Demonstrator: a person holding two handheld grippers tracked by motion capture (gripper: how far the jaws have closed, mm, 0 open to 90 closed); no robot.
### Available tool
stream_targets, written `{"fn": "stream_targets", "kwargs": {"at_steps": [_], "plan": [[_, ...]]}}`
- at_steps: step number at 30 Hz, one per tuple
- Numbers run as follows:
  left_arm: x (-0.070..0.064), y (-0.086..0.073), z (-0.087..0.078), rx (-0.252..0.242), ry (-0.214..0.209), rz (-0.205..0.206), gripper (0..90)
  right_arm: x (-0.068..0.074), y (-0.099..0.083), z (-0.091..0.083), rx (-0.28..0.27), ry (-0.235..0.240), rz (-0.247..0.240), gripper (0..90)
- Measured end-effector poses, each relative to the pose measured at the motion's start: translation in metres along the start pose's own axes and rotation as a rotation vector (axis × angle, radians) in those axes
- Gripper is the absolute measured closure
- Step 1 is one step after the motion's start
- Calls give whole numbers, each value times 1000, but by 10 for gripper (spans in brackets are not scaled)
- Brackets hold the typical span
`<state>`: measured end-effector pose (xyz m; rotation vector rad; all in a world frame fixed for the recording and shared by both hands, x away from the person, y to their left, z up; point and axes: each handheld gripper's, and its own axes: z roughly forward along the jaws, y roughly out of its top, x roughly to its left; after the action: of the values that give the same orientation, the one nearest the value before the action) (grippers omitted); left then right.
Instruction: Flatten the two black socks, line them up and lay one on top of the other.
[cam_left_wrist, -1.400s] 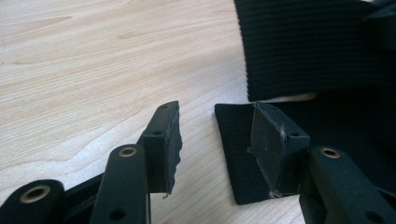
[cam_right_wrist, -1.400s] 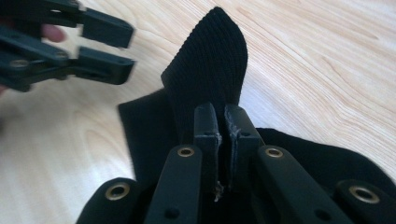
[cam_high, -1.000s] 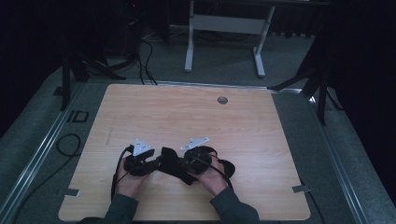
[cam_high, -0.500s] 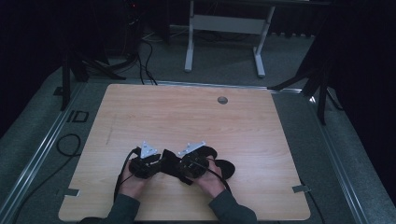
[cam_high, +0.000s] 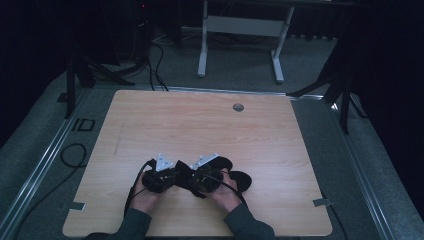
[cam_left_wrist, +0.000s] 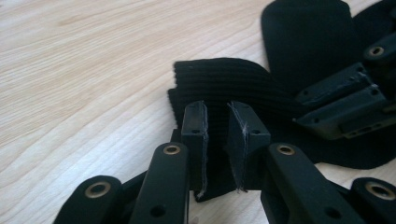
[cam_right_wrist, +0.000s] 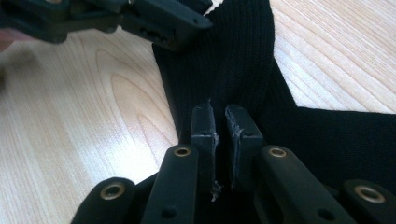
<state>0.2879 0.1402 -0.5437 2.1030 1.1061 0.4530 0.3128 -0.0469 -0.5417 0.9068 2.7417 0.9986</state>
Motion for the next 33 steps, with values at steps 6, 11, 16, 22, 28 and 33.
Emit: {"fn": "stream_targets", "kwargs": {"at_steps": [6,11,16,22,28,33], "plan": [[-4,-1,5,44,18,20,812,0,-1,1,7,-12,-11,824],[-4,0,3,62,20,24,842,-3,-2,2,7,-6,8,823],[-5,0,5,96,17,28,857,-4,-2,3,6,-11,15,813],[-4,0,6,96,15,34,857,-4,-2,-4,-19,-16,6,640],[-4,0,6,96,13,38,856,-10,1,-27,-106,-21,1,574],[-4,-1,7,94,15,43,855,-33,-1,-51,-175,-81,59,575]]}}
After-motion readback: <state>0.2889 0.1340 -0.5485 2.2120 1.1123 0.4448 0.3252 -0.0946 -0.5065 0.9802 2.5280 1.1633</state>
